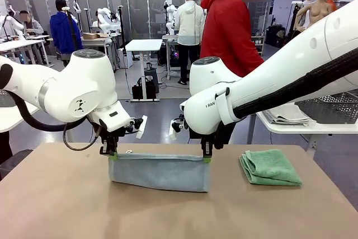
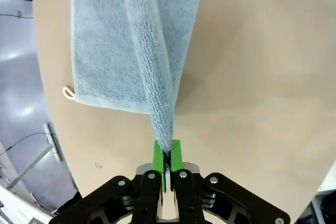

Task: Fold the towels and place them in the basket.
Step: When a person lays out a Towel with hook on the table, fold it in half twice.

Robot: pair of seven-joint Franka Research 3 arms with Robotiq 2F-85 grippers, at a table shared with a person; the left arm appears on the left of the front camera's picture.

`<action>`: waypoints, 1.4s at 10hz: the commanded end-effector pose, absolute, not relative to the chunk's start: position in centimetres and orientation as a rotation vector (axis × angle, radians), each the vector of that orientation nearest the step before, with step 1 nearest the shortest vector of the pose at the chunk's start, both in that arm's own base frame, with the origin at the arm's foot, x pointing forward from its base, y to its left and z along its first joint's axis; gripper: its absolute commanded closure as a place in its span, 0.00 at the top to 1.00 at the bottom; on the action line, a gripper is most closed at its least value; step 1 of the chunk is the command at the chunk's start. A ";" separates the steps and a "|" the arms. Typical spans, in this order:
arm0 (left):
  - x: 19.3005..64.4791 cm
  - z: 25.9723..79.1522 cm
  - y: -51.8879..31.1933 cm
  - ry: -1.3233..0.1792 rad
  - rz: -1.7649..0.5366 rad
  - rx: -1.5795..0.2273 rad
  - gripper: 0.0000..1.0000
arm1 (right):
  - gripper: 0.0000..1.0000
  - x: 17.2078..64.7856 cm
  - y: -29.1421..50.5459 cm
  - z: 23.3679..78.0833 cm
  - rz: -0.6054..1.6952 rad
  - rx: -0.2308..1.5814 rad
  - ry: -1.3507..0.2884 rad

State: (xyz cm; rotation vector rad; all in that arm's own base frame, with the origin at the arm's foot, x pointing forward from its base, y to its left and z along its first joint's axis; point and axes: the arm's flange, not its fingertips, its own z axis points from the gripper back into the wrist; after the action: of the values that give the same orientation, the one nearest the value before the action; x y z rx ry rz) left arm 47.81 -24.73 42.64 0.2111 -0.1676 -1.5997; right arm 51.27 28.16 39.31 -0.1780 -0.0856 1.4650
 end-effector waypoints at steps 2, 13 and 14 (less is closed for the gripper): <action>47.8 42.6 -24.7 -0.168 -1.600 0.211 0.06 | 0.07 51.3 28.2 39.3 1.465 -0.178 -0.086; 65.1 39.3 -25.4 -0.163 -1.634 0.060 0.06 | 0.07 64.4 27.0 34.8 1.566 -0.118 -0.237; 65.4 38.9 -25.1 -0.157 -1.621 0.051 0.06 | 0.07 64.8 26.8 34.5 1.558 -0.128 -0.226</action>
State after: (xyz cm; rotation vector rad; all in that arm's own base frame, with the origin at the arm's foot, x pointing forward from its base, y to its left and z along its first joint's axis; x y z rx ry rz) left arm 64.54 -25.24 38.49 0.0886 -0.1632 -1.6376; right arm 63.80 27.14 34.12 -0.1187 -0.2318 1.5445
